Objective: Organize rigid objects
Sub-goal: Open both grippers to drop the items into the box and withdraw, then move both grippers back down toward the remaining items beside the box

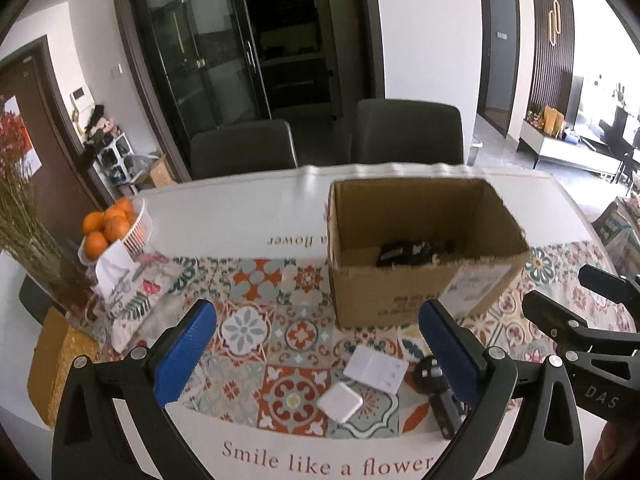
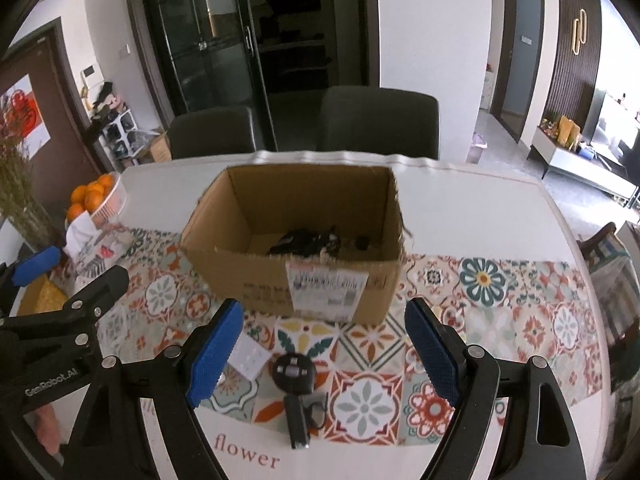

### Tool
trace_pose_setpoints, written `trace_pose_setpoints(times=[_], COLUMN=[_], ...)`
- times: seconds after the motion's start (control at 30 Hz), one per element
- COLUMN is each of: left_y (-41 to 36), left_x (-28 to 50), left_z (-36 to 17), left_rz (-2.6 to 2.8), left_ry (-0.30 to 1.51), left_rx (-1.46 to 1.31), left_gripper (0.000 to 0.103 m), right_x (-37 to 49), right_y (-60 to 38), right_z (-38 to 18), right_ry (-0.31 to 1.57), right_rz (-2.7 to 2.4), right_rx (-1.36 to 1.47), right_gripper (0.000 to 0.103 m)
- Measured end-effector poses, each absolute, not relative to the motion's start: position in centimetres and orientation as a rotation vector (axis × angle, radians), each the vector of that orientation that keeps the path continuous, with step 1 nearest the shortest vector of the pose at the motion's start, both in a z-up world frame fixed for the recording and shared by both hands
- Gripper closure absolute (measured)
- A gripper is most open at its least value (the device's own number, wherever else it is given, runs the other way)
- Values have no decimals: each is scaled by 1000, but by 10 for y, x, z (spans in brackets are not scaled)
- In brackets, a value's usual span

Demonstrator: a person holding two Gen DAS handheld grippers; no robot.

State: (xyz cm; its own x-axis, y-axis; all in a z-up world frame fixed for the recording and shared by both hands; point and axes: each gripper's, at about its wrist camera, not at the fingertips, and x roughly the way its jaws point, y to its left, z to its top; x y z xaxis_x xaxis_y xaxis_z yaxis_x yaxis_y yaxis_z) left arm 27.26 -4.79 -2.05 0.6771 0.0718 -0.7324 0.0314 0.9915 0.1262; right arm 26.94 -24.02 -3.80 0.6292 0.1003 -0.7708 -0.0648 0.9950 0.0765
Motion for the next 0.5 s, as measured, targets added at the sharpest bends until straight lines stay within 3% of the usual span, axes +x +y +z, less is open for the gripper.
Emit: trace_pose_setpoints(times=[0.5], left_y=[-40], left_x=[249], left_z=[-86], left_rz=[29], left_ry=[1011], left_rx=[115], left_gripper=[0], right_x=[246], right_y=[-231], right_z=[-93], right_ry=[1007], right_rz=[138], right_rx=[12], right_gripper=[20])
